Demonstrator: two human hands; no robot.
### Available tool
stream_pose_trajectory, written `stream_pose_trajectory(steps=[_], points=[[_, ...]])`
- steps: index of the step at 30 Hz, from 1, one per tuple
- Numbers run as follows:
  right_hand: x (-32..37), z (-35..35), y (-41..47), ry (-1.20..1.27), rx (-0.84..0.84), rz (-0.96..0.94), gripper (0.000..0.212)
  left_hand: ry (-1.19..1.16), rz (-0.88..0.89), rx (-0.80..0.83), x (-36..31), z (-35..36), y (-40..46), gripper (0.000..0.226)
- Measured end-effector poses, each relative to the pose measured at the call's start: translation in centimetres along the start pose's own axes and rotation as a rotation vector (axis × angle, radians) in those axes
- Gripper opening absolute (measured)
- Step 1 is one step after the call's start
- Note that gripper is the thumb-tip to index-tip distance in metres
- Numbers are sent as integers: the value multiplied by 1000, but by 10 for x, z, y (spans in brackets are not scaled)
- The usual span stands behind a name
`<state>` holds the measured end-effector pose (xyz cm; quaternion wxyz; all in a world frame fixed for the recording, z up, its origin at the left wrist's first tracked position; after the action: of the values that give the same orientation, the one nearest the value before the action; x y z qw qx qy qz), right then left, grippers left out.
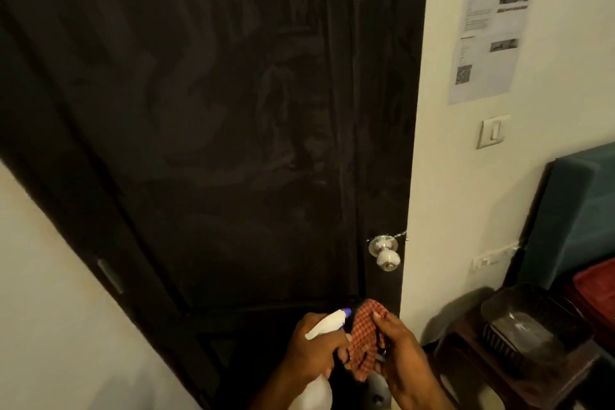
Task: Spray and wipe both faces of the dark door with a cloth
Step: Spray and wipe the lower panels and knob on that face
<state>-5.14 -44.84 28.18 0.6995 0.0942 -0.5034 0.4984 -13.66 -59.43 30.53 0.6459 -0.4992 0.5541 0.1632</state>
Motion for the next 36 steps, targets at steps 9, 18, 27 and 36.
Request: stream_pose_trajectory(steps=[9,18,27,36], points=[[147,160,43,-494,-20,-1088,26,-210,191,-159,-76,-130,-5,50],[108,314,70,-1378,200,-1953,30,-164,349,-170,-138,-234,20,30],[220,247,70,-939,-565,-1722,46,-88,311,-18,-123,-261,72,18],[200,238,82,-1551,-147,-1934,16,-192,270,194,-130,-207,99,37]])
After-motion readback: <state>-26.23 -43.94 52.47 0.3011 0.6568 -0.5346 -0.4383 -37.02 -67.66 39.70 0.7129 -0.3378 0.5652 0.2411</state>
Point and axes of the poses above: each hand's wrist, its own y-axis towards the middle knuckle, its own z-axis out of the palm, x = y × z, the point moved 7 cm from there along y, towards the middle knuckle, and after that the axes turned 9 degrees about -z, right-handed, at the moved point
